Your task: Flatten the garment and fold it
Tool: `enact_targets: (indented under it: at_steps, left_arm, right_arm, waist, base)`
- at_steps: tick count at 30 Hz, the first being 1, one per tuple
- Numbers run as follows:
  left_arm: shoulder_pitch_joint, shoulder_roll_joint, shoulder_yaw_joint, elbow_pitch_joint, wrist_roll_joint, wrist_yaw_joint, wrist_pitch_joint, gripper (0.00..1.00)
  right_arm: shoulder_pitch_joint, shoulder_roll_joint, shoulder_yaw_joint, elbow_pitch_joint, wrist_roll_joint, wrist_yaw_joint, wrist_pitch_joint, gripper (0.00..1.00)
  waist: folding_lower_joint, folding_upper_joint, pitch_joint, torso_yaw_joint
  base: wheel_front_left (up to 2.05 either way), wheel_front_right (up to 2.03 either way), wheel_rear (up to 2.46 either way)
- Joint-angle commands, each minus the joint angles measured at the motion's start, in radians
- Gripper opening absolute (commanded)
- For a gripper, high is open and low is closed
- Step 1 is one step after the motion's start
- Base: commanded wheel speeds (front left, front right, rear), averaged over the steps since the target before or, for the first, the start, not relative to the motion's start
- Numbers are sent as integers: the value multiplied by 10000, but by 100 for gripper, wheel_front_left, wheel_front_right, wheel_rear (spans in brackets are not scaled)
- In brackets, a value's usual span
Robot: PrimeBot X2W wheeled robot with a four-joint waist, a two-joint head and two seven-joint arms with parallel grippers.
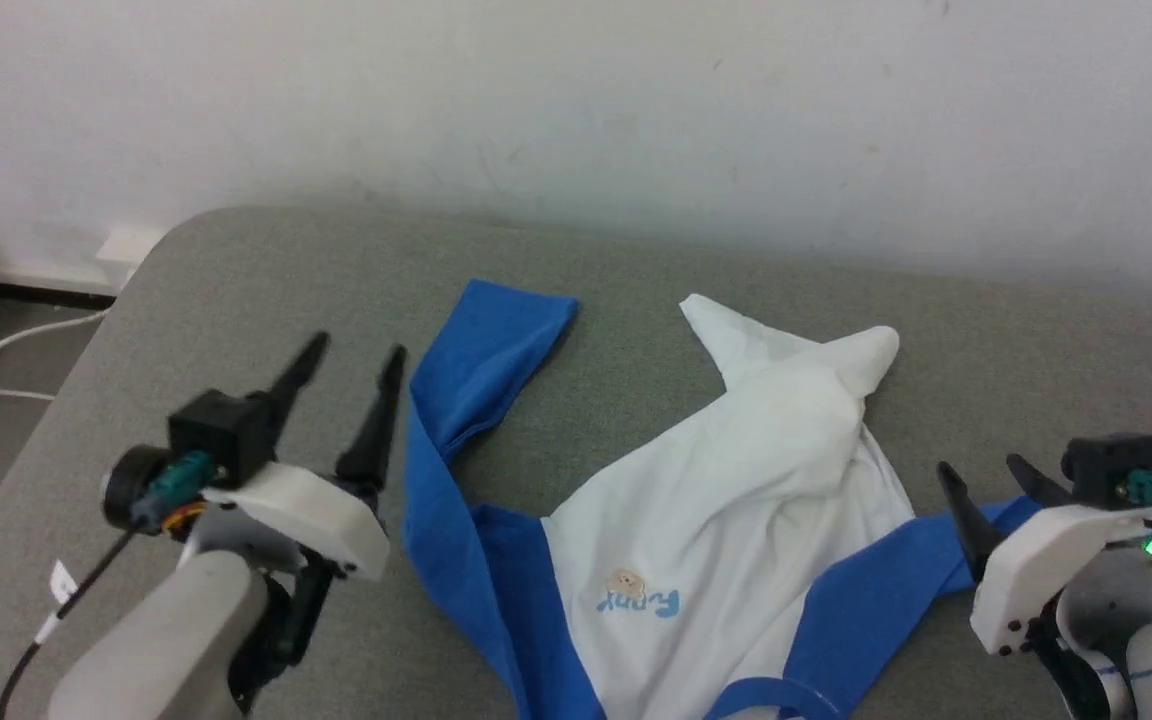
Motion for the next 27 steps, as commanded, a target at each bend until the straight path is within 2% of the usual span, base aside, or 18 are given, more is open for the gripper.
enact_targets:
  at_steps: [1,3,5,8,15,22,23,24,27]
  left_arm:
    - [314,-271,722,-246,414,352,-48,100]
    - [941,-673,1894,-822,1260,776,-54,100]
    - [1742,-1189,2804,-1442,2034,1001,-56,100]
    - [2804,-1964,3755,-2063,2945,861,-58,100]
    - [3954,-3481,4737,-2087,4279,-320,-59,100]
    - [3815,-4445,5385,-1575,4994,-1484,-60,100]
    - [3788,-4542,5473,-1517,5076,-1612,-60,100]
    - [3767,-4627,5562,-1465,5149,-1731,-60,100]
    - [3765,-4823,5812,-1360,5356,-2031,-60,100]
  right_arm:
    - [-313,-228,212,78,134,-19,364,100]
    - [-619,-574,523,282,362,-19,1088,100]
    - [-945,-941,838,540,554,-19,1745,100]
    - [-1475,-1428,1287,1067,783,-19,2452,100]
    - [-2675,-1961,1904,2878,930,-19,2886,100]
    - [-3310,-2226,2621,4726,677,-19,2920,100]
    - [-3357,-2224,2652,4951,682,-19,2899,35]
    - [-3402,-2237,2710,5126,659,-19,2834,0]
    - [-3600,-2310,2458,5531,573,-19,2303,0]
  waist:
    - [0,0,319,316]
    - [0,0,507,543]
    - [0,0,668,759]
    - [0,0,914,1048]
    - [0,0,1404,1647]
    - [0,0,1651,1929]
    - [0,0,1653,1926]
    - [0,0,1645,1907]
    - [0,0,1559,1739]
  base:
    - [0,0,0]
    - [0,0,0]
    - [0,0,0]
    - [0,0,0]
    - [0,0,0]
    - [0,0,0]
    - [0,0,0]
    - [0,0,0]
    - [0,0,0]
